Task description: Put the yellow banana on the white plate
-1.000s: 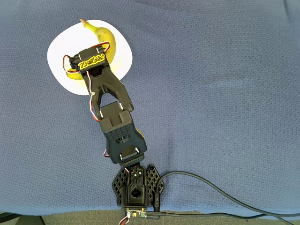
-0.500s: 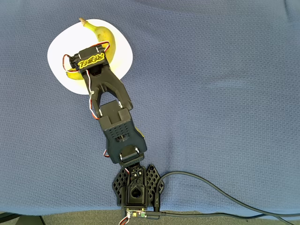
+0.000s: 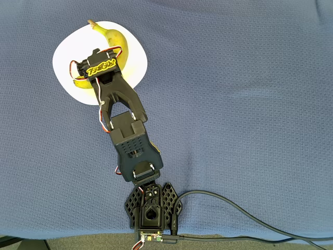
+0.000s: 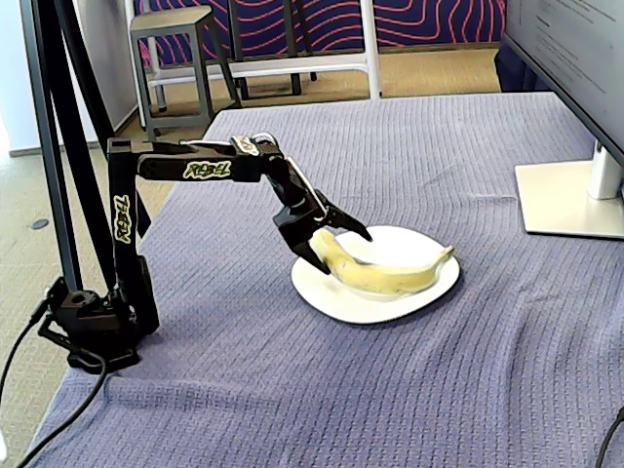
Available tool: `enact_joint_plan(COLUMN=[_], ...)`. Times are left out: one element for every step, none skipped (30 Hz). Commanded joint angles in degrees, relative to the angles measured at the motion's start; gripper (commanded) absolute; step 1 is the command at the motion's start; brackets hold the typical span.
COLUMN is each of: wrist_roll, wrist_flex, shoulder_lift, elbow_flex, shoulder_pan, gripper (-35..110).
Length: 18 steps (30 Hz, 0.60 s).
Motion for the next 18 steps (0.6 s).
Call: enact_joint_plan(wrist_roll=[2.5, 2.8, 3.2, 3.5, 4.0, 4.4, 4.6, 4.7, 4.7, 4.7, 4.5, 4.3, 4.3, 4.4, 4.4, 4.5, 4.7, 4.9], wrist_flex=[2.0, 2.5, 3.1, 3.6, 4.3, 4.9, 5.3, 5.5, 5.6, 5.7, 5.9, 6.3, 6.8, 7.3, 7.6, 7.9, 8.3, 9.1], shoulder_lift=[0.7, 0.6, 0.4, 0.4, 0.4, 0.4, 0.4, 0.4, 0.4, 0.4, 0.3, 0.1, -0.1, -0.2, -0.3, -0.3, -0.2, -0.2], elbow_flex=[-5.9, -6.0, -6.0, -6.0, -5.9, -5.9, -5.9, -5.9, -5.9, -5.8, -5.8, -5.8, -5.8, -5.7, -5.6, -5.5, -5.5, -5.6], shoulder_pan=[-0.1, -0.1, -0.1, -0.1, 0.0, 0.0, 0.1, 0.1, 0.1, 0.0, 0.0, -0.1, -0.1, -0.1, -0.1, -0.1, -0.1, -0.1], gripper=[33, 32, 32, 32, 32, 32, 32, 32, 32, 32, 32, 32, 32, 32, 31, 31, 31, 31])
